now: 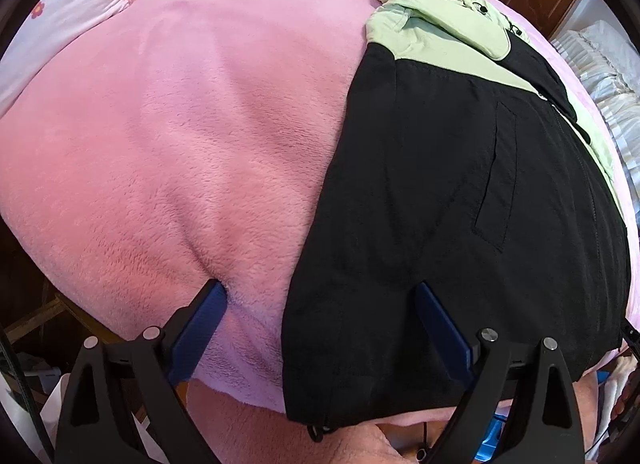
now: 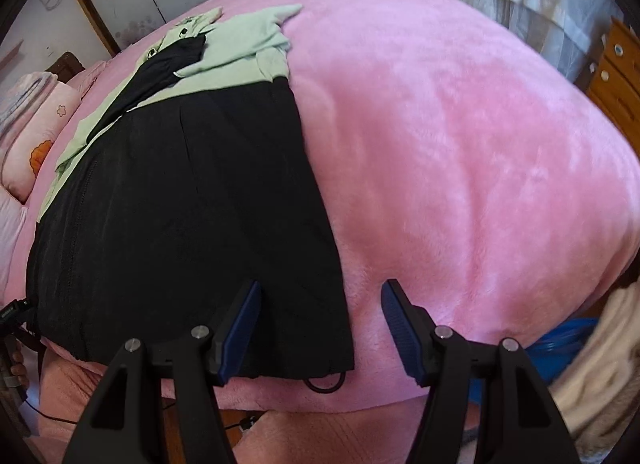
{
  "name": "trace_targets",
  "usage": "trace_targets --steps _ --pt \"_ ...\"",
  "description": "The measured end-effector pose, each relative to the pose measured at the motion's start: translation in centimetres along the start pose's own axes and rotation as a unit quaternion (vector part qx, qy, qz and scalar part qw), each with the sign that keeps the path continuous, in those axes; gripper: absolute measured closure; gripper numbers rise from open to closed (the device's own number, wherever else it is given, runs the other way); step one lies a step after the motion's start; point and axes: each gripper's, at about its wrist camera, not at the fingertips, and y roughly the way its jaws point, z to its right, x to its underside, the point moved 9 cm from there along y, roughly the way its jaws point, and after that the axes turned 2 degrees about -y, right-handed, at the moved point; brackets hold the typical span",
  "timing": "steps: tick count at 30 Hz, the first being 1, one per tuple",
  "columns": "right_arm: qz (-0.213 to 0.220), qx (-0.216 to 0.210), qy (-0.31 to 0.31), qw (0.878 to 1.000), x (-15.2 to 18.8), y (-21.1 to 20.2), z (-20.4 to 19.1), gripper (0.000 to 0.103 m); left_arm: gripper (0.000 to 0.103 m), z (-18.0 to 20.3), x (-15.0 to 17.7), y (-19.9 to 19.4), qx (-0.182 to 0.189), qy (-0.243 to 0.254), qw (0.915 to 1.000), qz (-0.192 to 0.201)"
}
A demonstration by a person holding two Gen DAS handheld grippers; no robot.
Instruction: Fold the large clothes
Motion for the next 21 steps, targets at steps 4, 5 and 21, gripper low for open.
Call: trace_targets --steps 4,5,21 --pt "-0.012 -0.045 0.001 0.999 0.6 0.4 -0.7 0.058 0.022 1.1 -0.5 0.0 0.0 0.01 0.9999 0.0" --pt "-0.016 -0.051 -0.002 0.999 0.8 0.4 -1.0 0.06 0.036 1.3 -0.3 -0.3 0.004 0.014 0.9999 0.0" --pt "-0.018 -0.033 -0.033 0.999 0.9 1.7 -1.5 0.065 0.07 2.5 -0.3 0.1 0.035 0.032 0.9988 -0.017"
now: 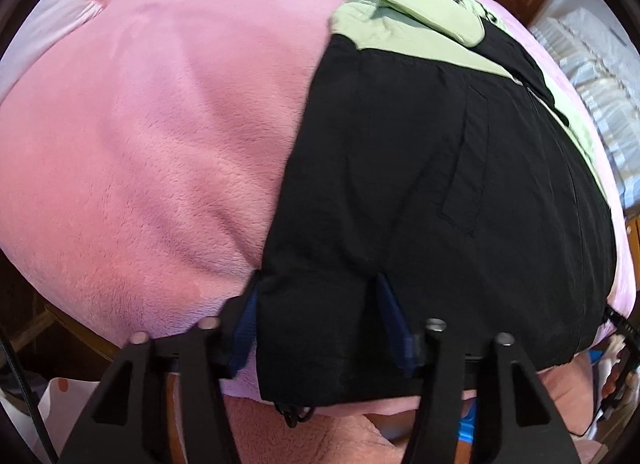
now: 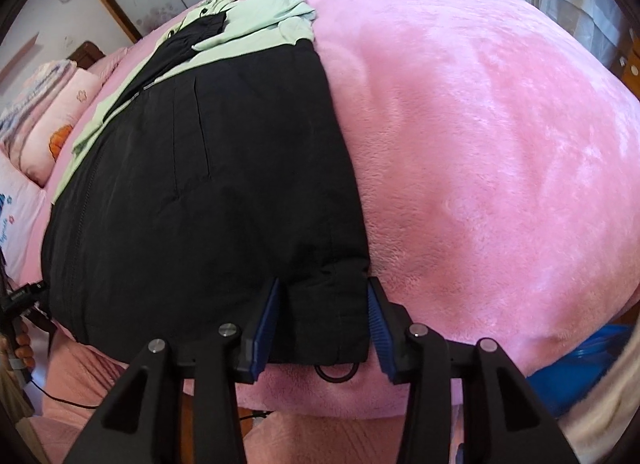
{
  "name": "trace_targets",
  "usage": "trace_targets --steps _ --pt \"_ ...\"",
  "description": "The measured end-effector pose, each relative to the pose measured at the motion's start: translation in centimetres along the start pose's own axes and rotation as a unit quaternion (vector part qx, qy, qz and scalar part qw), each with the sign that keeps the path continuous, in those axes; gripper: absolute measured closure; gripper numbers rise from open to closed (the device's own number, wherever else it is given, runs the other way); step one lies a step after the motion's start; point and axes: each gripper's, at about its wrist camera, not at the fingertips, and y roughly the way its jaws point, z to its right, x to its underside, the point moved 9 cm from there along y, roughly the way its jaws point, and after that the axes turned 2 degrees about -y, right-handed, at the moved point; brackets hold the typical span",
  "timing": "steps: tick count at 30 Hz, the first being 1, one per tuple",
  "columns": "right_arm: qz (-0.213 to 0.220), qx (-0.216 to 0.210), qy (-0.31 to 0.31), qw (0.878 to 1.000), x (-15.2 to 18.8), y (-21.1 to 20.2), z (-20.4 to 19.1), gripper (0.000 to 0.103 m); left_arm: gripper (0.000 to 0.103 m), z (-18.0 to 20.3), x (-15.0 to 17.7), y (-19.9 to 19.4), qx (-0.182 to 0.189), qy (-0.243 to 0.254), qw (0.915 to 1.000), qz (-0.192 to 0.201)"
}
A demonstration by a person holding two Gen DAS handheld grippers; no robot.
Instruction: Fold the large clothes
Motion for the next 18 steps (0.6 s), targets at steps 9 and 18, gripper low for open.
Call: trace_targets --steps 9,18 --pt "0.05 -0.051 -0.02 0.997 -2.7 -5.7 -3.4 0.09 0.096 4.0 -2.4 -4.8 0.062 -0.049 0.9969 0.006" --pt "0.168 -0.109 -0.022 0.979 -17.0 -13.3 -7.8 0.091 0.1 6.0 -16.3 -13.3 0.137 -0.152 0.971 0.123"
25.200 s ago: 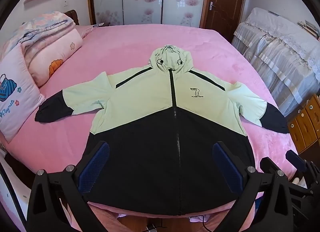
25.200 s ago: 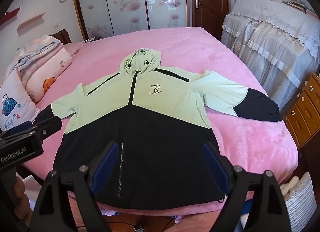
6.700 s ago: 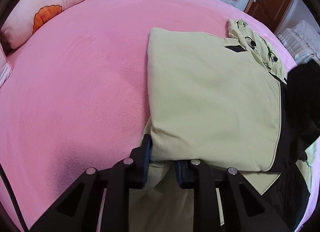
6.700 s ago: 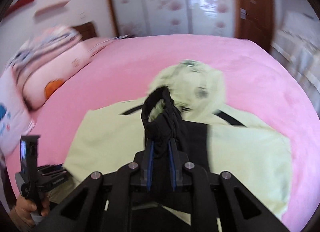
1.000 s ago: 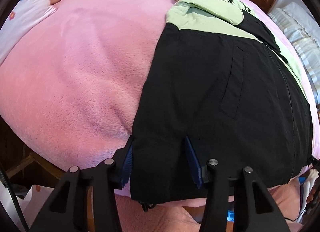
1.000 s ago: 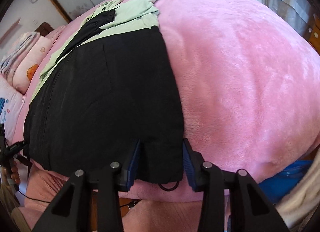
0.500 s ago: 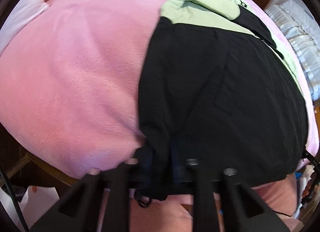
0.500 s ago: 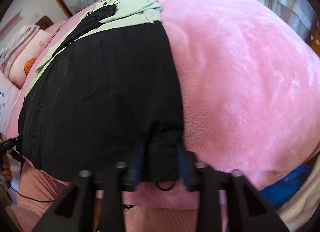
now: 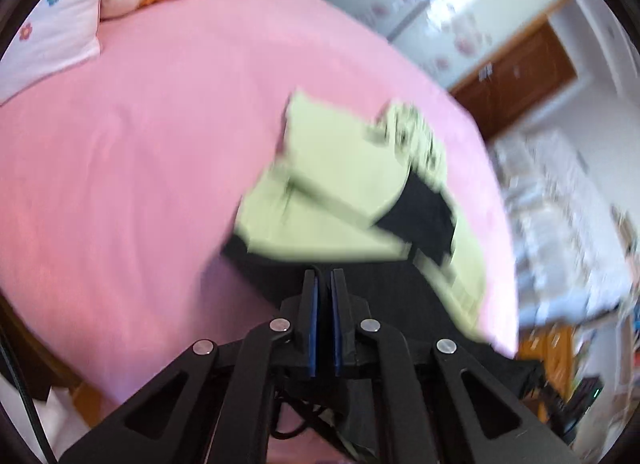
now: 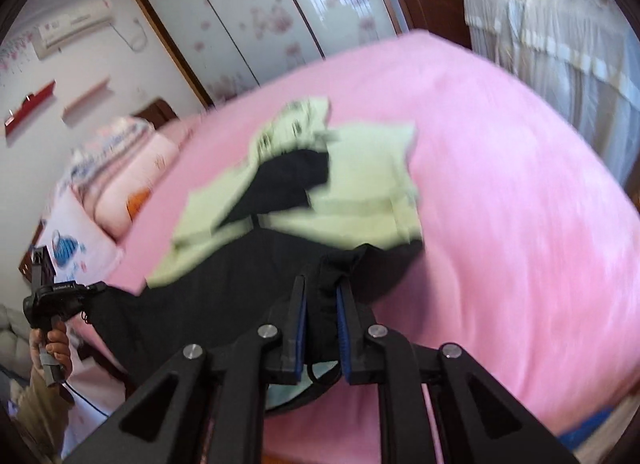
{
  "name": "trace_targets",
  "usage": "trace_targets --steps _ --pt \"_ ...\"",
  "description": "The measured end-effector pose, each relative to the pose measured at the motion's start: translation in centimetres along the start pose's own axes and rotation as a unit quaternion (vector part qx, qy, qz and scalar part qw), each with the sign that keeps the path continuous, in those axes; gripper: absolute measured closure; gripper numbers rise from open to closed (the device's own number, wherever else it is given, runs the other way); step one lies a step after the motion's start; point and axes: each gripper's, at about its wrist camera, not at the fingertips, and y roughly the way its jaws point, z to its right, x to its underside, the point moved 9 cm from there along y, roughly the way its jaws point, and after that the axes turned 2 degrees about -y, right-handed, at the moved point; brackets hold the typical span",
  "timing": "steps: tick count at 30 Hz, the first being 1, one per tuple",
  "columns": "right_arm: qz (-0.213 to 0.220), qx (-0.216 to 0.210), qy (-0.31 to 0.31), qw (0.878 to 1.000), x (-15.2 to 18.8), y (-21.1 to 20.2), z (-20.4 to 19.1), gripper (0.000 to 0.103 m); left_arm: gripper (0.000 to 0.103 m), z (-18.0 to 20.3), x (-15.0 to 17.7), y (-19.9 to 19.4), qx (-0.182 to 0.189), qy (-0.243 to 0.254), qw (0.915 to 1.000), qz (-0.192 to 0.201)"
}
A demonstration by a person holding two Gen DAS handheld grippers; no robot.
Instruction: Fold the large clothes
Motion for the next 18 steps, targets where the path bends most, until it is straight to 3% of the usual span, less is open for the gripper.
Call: trace_targets --steps 4,6,7,9,11,14,18 --pt "0.029 0.015 0.01 0.999 -7.9 3.1 0.3 0.091 0.102 0.5 -8.7 1.2 -0.038 -0.026 0.9966 0.068" --pt "0.03 0.02 0.023 0.999 -11.1 5.7 0.8 0.091 0.102 0.8 -12.4 3.1 -0.05 -0.033 0.9948 0.083" --pt "0.027 0.025 0.028 0.999 -12.3 7.3 1.2 0.091 0.102 0.5 -14.3 4.2 -0.079 -0.027 0.9916 0.099" --pt "0.015 0.044 0.037 0.998 -13.9 10.8 1.9 0.09 0.101 0.4 -16.4 6.9 -0.095 -0.021 0.9903 0.099" --pt "0.0 0.077 0.033 0.996 -14.7 14.5 2.8 0.09 0.101 0.0 -17.4 9.9 -0.12 -0.01 0.9892 0.084" --pt "-0.022 0.117 0.034 0.992 -14.3 19.4 4.3 0.09 0.101 -0.7 -17.3 12.8 -0.118 0.017 0.9915 0.051" --pt "-0.057 0.15 0.042 0.986 -13.0 24.1 6.7 0.09 0.094 -2.1 -16.2 14.6 -0.131 0.082 0.9877 0.021"
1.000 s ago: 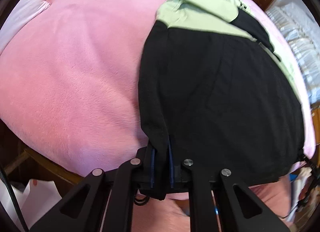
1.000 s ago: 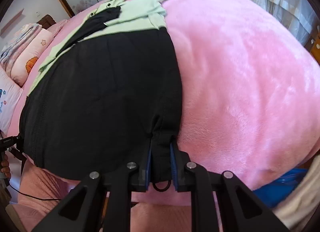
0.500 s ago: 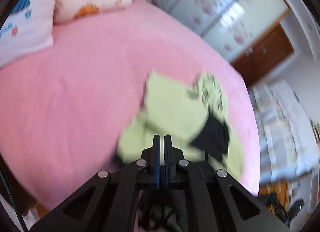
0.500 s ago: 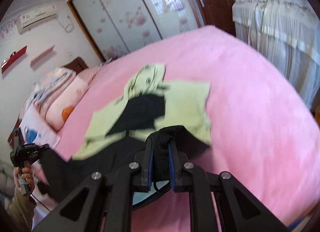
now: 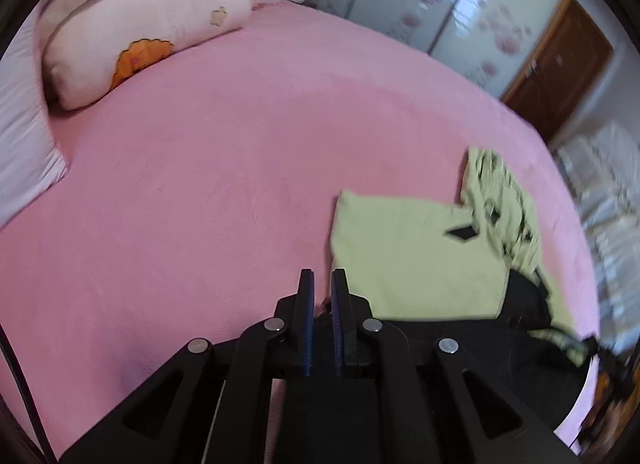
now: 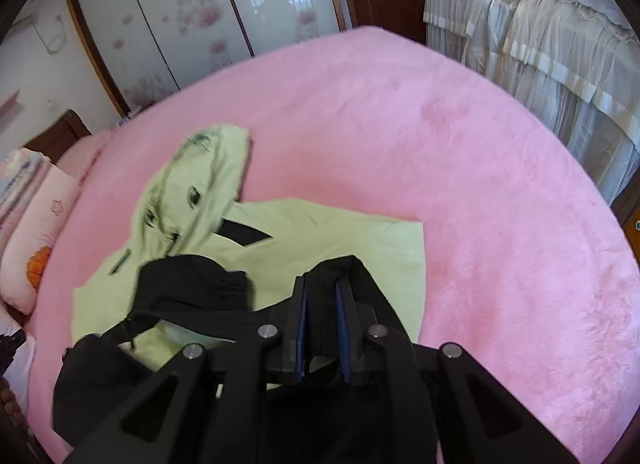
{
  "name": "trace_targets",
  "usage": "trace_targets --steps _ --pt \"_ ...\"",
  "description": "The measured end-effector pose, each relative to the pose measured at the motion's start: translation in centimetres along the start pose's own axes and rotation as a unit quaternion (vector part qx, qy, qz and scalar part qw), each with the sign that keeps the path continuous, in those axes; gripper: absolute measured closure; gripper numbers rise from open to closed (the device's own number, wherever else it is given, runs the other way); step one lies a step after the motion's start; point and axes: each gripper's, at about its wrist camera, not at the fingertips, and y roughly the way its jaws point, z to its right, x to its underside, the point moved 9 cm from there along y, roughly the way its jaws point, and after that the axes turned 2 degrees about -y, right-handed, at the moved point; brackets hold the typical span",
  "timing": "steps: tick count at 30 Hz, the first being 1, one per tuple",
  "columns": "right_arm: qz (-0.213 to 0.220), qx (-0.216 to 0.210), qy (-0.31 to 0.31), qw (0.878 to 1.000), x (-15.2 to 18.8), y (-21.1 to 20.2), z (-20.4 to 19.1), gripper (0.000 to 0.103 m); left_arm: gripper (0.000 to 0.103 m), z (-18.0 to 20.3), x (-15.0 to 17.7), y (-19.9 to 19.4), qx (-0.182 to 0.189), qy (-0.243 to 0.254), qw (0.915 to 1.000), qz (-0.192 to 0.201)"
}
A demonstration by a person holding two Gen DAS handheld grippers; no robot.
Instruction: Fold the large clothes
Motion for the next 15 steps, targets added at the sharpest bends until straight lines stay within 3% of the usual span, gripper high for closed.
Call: trace_targets --steps 1,3,8,10,12,15 --pt "-0.009 0.005 0.005 1.0 0.4 1.0 0.4 0.09 0.092 -0.4 0.8 0.8 0.002 0.014 0.9998 -0.015" --pt "-0.031 0.005 0.017 0.999 1.4 2.7 1.3 0.089 0.076 -1.2 2.4 2.5 0.004 0.034 0.9983 -0.046" --pt "-0.044 -0.016 0.022 0.999 3.0 2.8 2.0 0.081 0.059 -1.8 5.9 7.0 0.021 0.069 0.9902 -0.12" --pt "-0.048 -0.03 0.009 0.998 3.3 2.2 1.8 0.076 0.048 -1.6 6.7 8.3 0.035 0.071 0.9879 -0.133" --pt "-0.047 -0.041 0.0 0.998 3.2 1.4 1.8 0.072 0.023 -1.5 7.0 9.5 0.054 0.066 0.9862 -0.142" --pt "-0.037 -0.064 -0.005 0.997 3.0 -0.3 2.1 0.06 0.019 -1.6 7.5 10.9 0.068 0.051 0.9835 -0.16"
